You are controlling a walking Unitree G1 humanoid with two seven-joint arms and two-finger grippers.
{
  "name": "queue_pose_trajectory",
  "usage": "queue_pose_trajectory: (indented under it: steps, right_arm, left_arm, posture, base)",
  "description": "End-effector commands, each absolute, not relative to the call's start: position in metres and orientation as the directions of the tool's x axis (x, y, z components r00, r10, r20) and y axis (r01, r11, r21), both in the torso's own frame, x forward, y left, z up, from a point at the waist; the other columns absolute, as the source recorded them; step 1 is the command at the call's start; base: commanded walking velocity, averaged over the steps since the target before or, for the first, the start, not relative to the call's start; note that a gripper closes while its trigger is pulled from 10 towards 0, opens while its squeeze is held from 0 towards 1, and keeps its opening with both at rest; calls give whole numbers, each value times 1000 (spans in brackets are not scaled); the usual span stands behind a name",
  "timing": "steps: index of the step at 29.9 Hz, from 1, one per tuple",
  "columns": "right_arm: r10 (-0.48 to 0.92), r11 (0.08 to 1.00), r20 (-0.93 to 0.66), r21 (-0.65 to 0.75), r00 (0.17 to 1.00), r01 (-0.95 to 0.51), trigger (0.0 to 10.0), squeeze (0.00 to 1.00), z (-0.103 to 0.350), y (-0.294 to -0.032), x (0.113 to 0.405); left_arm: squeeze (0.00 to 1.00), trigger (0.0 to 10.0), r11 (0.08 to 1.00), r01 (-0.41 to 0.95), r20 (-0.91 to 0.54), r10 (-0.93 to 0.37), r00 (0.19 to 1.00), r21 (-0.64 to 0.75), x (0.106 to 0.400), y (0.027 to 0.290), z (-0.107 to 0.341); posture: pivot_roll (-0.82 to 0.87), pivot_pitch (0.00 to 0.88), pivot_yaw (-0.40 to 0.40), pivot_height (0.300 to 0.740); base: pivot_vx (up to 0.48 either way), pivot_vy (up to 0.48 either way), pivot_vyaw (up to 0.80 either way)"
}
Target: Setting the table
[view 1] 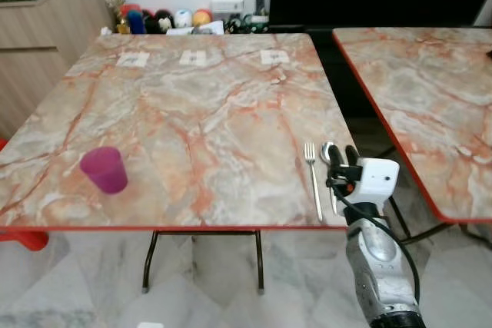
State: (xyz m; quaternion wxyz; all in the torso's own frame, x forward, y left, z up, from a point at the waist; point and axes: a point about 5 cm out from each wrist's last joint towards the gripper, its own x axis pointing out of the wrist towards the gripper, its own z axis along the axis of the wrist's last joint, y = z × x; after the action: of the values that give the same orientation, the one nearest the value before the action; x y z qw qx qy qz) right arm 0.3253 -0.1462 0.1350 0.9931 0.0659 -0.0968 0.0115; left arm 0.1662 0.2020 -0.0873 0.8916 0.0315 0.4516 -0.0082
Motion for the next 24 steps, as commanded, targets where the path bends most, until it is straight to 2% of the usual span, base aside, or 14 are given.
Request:
queue_pose_trajectory:
  steps: [1, 6, 12, 13, 14, 20, 21, 22, 23, 24]
  right_arm:
    - [30, 989, 174, 139, 984, -55, 10000, 0, 131, -139, 324]
    - [-6, 991, 116, 137, 993, -10, 10000, 0, 126, -143, 327]
    - [27, 996, 31, 89, 999, -29, 10000, 16, 120, -141, 335]
    - [55, 995, 16, 79, 998, -56, 10000, 796, 120, -138, 338]
    - [63, 996, -21, 71, 998, -62, 10000, 1000, 119, -135, 342]
    - [68, 997, -124, 41, 990, -63, 10000, 1000, 112, -130, 353]
    - [45, 998, -138, 39, 989, -40, 10000, 224, 112, -130, 357]
    - [30, 999, -144, 38, 989, -25, 10000, 224, 113, -130, 359]
    - [18, 999, -151, 41, 988, -12, 10000, 0, 113, -131, 361]
    - [4, 999, -169, 54, 986, 5, 10000, 0, 112, -132, 363]
  left_arm:
    - [0, 10000, 998, 23, -819, 39, 572, 63, 159, 211, -89]
    - [0, 10000, 998, 26, -823, 34, 567, 60, 158, 211, -89]
    - [0, 10000, 998, 29, -831, 33, 556, 59, 155, 212, -91]
    - [0, 10000, 998, 29, -833, 33, 553, 59, 155, 212, -91]
    - [0, 10000, 998, 29, -834, 34, 551, 60, 154, 213, -91]
    - [0, 10000, 998, 29, -835, 34, 550, 60, 154, 213, -91]
    - [0, 10000, 998, 28, -835, 35, 550, 61, 153, 214, -91]
    - [0, 10000, 998, 27, -835, 36, 550, 61, 153, 215, -91]
    - [0, 10000, 998, 26, -835, 37, 550, 61, 153, 215, -91]
    - [0, 10000, 998, 25, -835, 38, 550, 62, 153, 216, -91]
  posture:
    - [31, 120, -34, 740]
    - [31, 122, -34, 740]
    - [29, 124, -31, 740]
    - [30, 126, -29, 740]
    - [30, 126, -29, 740]
    - [30, 127, -27, 740]
    - [32, 127, -27, 740]
    - [32, 127, -27, 740]
    - [34, 127, -27, 740]
    - [38, 127, -27, 740]
  base:
    - [0, 0, 0]
    - [0, 0, 0]
    - [0, 0, 0]
    - [0, 0, 0]
    - [0, 0, 0]
    - [0, 0, 0]
    - [0, 0, 0]
    - [0, 0, 0]
    - [0, 0, 0]
    - [0, 0, 0]
